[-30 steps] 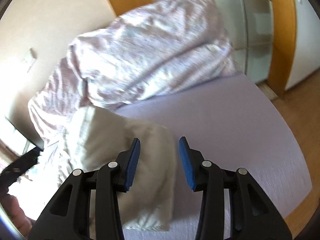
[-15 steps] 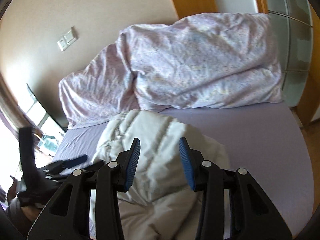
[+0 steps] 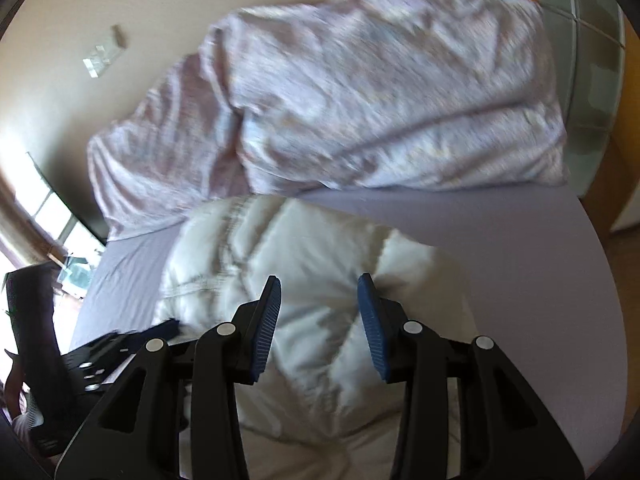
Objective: Fold large clothes
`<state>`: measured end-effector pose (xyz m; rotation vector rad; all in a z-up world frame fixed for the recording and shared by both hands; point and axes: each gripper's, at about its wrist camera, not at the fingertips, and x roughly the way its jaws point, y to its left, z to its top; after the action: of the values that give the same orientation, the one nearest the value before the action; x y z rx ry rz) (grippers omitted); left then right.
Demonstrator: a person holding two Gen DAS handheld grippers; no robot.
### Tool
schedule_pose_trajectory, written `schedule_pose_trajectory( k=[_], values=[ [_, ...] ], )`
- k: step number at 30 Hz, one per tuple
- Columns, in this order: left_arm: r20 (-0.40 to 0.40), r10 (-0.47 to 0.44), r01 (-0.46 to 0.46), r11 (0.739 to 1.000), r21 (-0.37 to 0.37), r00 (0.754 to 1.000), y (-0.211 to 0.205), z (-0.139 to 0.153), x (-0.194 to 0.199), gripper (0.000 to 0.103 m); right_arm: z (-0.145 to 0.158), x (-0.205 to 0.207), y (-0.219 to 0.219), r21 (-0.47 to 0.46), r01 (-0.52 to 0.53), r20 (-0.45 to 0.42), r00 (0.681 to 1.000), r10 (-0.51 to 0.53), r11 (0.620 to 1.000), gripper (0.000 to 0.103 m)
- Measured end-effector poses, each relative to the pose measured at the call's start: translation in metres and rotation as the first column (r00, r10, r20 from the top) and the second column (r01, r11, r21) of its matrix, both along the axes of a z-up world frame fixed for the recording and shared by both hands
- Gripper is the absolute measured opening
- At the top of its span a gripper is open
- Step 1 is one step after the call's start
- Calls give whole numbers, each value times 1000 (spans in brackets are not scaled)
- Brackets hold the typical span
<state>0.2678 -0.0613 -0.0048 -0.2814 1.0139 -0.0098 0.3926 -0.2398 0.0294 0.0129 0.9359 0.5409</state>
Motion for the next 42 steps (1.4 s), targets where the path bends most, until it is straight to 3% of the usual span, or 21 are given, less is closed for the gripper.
schedule_pose_trajectory(
  k=[7, 14, 20, 27, 42],
  values=[
    [29, 17, -17, 1000, -7, 999, 11, 10, 1, 67, -44, 12, -15, -33, 58, -52, 997, -60, 998, 41],
    [31, 35, -36, 999, 27, 999, 18, 8, 10, 67, -60, 18, -14, -41, 58, -79, 995, -61, 998, 41],
    [39, 30, -33, 995, 90, 999, 14, 3, 19, 70, -70, 21, -12, -57, 58, -71, 996, -62, 997, 42],
    [66, 5, -16, 984, 176, 998, 2, -13, 24, 81, -76, 23, -12, -55, 66, -53, 996, -69, 996, 42],
    [111, -2, -21, 978, 207, 994, 1, -42, 24, 92, -85, 25, -9, -34, 73, -12, 997, -74, 997, 42]
  ],
)
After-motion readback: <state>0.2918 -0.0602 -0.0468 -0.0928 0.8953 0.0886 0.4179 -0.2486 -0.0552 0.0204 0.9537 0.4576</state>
